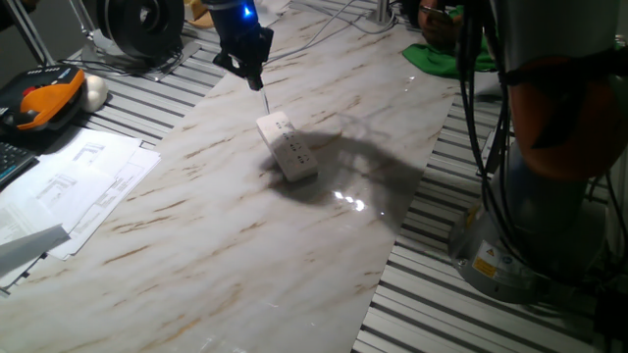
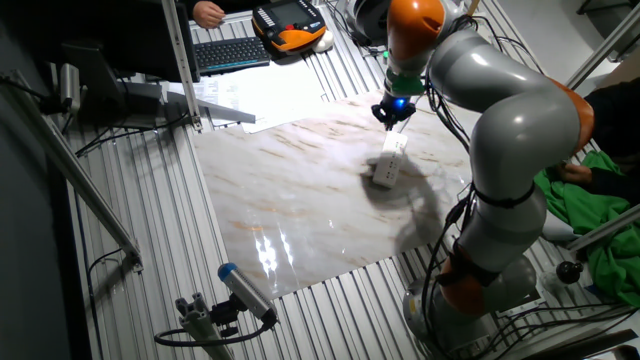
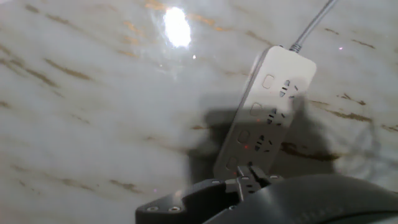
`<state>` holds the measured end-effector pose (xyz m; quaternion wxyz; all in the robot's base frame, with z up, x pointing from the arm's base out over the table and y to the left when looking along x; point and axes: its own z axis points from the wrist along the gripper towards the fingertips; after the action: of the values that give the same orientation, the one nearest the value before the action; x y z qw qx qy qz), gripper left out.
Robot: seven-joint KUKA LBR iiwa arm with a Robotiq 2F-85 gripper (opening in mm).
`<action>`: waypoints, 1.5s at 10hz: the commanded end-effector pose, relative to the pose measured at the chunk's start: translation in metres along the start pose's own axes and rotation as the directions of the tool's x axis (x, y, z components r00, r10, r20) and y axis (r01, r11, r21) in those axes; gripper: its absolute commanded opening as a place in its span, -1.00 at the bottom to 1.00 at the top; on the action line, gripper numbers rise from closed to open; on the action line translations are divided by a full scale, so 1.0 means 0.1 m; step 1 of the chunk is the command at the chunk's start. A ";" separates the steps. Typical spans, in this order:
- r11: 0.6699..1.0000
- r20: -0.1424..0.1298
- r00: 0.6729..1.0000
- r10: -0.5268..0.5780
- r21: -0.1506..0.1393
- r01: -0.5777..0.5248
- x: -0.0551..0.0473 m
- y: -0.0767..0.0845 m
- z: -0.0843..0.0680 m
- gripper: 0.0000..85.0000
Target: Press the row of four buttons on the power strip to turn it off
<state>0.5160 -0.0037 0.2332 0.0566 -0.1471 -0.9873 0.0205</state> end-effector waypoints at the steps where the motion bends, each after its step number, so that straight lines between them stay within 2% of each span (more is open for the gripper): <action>1: 0.972 0.001 0.972 0.235 -0.019 -0.235 -0.04 -0.02 0.03 -0.20; 3: 0.972 0.005 0.972 0.235 -0.022 -0.235 -0.17 -0.06 0.14 -0.20; 5: 0.968 0.017 0.969 0.246 -0.050 -0.244 -0.28 -0.09 0.37 -0.20; 6: 0.962 0.040 0.962 0.271 -0.060 -0.268 -0.33 -0.08 0.54 0.20; 7: 0.960 0.051 0.960 0.276 -0.065 -0.272 -0.36 -0.09 0.66 0.20; 8: 0.960 0.049 0.960 0.276 -0.069 -0.272 -0.40 -0.10 0.74 0.20; 10: 0.962 0.022 0.964 0.266 -0.075 -0.263 -0.43 -0.09 0.79 0.20; 11: 0.957 0.024 0.959 0.284 -0.070 -0.282 -0.43 -0.09 0.79 0.20; 12: 0.953 0.033 0.953 0.302 -0.048 -0.300 -0.43 -0.09 0.79 0.20; 13: 0.947 0.023 0.947 0.320 -0.045 -0.319 -0.43 -0.09 0.79 0.20; 14: 0.957 0.078 0.954 0.288 -0.062 -0.283 -0.43 -0.09 0.79 -0.20; 15: 0.955 0.091 0.952 0.293 -0.079 -0.286 -0.43 -0.09 0.79 -0.20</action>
<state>0.5449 -0.0273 0.1512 -0.0005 -0.2912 -0.9567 0.0061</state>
